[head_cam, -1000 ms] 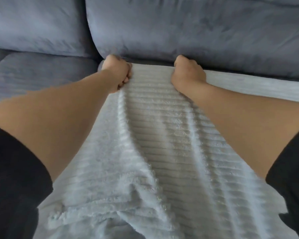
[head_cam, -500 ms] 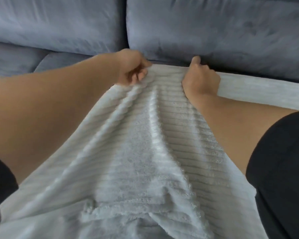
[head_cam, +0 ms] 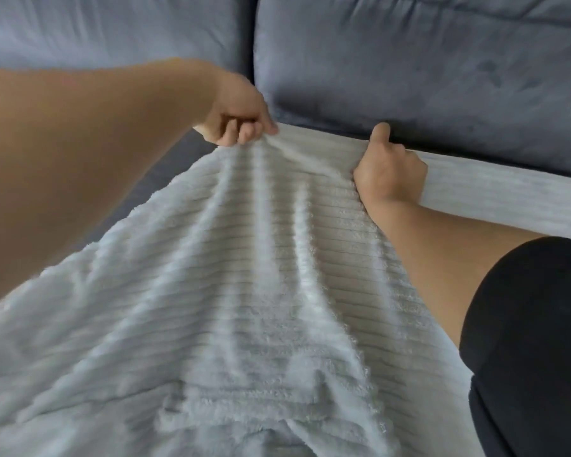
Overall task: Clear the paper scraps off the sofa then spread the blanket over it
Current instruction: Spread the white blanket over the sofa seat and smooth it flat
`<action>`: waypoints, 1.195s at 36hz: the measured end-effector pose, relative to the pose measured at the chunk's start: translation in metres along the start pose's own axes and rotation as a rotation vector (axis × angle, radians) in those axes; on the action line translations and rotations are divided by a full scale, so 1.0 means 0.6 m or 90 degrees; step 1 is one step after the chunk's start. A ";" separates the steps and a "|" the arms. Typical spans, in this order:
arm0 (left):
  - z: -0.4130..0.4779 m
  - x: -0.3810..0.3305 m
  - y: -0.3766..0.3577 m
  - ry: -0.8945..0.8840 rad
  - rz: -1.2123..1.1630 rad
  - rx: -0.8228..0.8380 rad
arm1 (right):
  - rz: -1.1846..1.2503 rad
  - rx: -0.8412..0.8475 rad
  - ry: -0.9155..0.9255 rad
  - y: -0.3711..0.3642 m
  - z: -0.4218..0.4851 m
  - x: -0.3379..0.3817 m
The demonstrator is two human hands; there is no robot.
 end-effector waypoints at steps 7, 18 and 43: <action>0.040 -0.004 -0.034 -0.062 0.123 -0.242 | 0.007 -0.014 -0.011 -0.002 -0.002 -0.004; 0.102 0.067 -0.077 -0.149 -0.056 -0.418 | 0.012 -0.010 -0.021 -0.001 0.010 -0.003; 0.041 0.113 0.013 -0.227 0.015 -0.200 | -0.069 0.249 0.136 -0.005 0.021 0.165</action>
Point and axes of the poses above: each hand's wrist, its own z-axis towards the middle knuckle, its own y-axis out of the back of the hand, x = y × z, the point moved 2 cm from there along z, towards the middle knuckle, and after that the axes turned 6 degrees about z, right-handed, at the moved point
